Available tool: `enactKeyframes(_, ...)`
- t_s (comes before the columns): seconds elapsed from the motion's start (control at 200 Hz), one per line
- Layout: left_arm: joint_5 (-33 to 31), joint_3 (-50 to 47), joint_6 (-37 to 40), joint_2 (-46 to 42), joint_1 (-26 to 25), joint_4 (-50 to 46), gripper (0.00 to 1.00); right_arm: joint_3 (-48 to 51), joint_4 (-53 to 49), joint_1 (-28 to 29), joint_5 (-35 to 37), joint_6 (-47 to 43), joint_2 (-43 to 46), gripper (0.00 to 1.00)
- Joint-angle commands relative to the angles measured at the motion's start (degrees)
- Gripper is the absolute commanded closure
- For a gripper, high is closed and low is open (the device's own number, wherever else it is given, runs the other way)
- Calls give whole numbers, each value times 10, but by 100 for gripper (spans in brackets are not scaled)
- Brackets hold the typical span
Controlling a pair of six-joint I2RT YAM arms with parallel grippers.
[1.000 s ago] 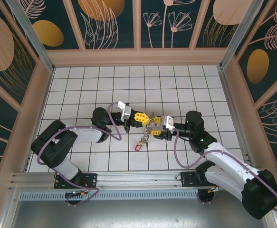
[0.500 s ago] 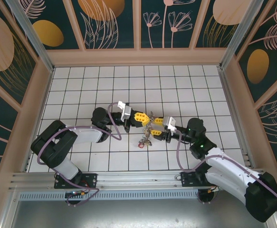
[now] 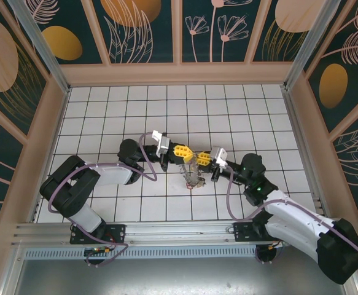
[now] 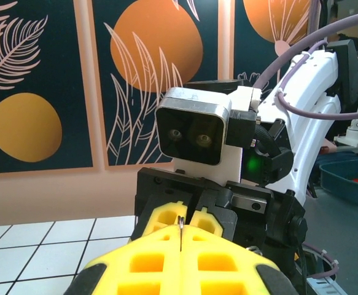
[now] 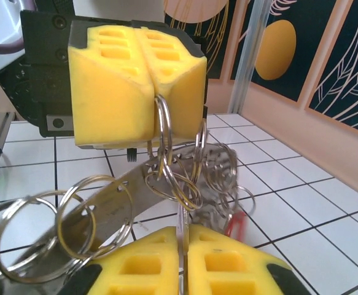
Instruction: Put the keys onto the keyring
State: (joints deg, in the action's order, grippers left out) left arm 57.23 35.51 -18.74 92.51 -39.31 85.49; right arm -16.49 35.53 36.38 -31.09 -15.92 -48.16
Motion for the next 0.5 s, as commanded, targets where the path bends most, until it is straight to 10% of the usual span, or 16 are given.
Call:
enactKeyframes(0.0, -18, 8, 4, -11, 3, 34, 100, 8, -7, 5, 10, -9, 26, 95)
enactKeyframes(0.495, -20, 1, 96, -36, 3, -96, 100, -61, -192, 2, 18, -82, 67, 100)
